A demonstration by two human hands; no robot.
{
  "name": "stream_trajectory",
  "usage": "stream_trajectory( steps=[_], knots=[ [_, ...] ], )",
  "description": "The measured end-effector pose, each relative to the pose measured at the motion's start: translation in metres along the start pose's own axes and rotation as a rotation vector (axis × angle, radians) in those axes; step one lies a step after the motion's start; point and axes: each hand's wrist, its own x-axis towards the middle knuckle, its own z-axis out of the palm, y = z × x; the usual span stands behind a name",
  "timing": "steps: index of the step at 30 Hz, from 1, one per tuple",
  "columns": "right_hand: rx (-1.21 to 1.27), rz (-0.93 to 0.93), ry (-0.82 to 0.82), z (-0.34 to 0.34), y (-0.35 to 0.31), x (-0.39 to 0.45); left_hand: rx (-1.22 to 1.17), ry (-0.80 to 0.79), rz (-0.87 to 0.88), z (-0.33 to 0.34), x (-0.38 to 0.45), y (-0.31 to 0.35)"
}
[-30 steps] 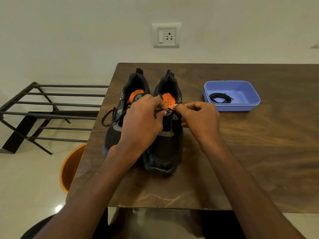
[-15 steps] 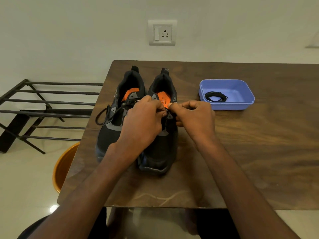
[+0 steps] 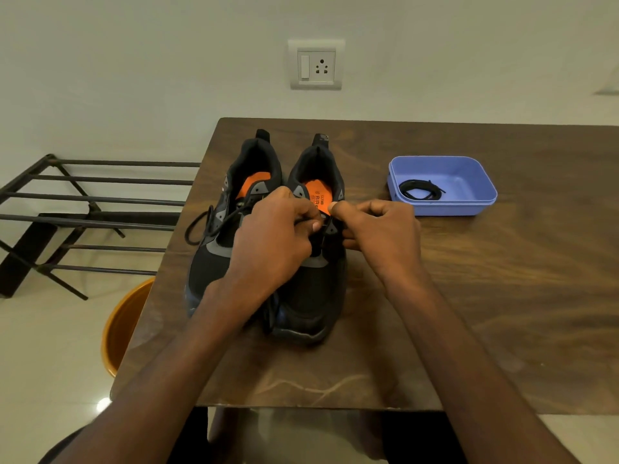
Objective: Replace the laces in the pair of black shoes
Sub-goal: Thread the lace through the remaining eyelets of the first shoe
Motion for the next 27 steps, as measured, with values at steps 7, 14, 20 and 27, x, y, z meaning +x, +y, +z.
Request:
stream_trajectory(
  steps=[7, 14, 20, 27],
  knots=[
    [-0.029, -0.008, -0.007, 0.0, 0.001, 0.0, 0.185, 0.043, 0.05, -0.005, -0.001, 0.01],
    [-0.027, 0.011, -0.019, 0.001, -0.001, -0.001, 0.114, -0.027, 0.035, -0.008, 0.003, 0.006],
    [-0.048, -0.005, 0.01, 0.001, -0.002, -0.003, 0.142, 0.007, 0.034, -0.002, 0.001, 0.011],
    [0.032, 0.054, 0.01, 0.002, -0.005, -0.008, 0.142, 0.089, -0.011, 0.002, -0.002, 0.011]
  ],
)
